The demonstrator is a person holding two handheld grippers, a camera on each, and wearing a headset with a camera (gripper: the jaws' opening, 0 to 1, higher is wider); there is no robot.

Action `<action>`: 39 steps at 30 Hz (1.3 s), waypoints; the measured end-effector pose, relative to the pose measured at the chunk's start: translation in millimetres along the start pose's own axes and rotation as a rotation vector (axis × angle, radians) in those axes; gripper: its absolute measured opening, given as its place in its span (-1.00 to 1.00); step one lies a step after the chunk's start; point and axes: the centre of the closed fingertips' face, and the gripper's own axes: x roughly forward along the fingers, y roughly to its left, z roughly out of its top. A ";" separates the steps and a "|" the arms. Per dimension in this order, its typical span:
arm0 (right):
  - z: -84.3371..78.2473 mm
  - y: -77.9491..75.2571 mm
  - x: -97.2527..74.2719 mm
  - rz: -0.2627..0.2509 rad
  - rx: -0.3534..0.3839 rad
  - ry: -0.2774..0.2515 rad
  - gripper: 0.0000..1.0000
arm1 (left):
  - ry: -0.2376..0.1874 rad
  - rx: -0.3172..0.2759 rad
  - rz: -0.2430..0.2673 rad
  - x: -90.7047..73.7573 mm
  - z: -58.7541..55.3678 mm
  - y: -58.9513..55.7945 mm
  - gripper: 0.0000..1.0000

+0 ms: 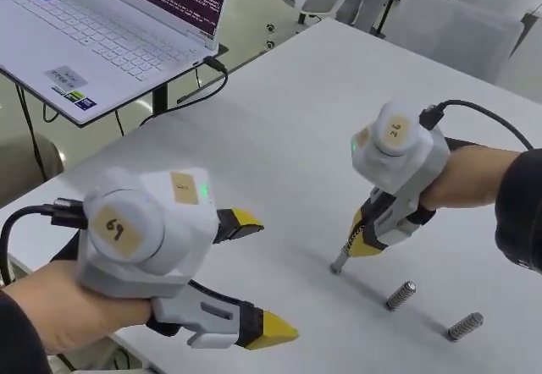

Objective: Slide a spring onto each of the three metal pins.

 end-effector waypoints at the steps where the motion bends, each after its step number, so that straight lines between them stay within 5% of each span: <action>1: -0.4 -0.7 2.1 0.001 0.001 0.000 -0.83 | 0.001 0.000 0.000 0.0 -0.2 -0.1 0.31; 39: -4.8 -2.5 38.4 -0.018 0.020 -0.006 -0.83 | 0.008 -0.001 0.000 0.0 -1.4 0.2 0.26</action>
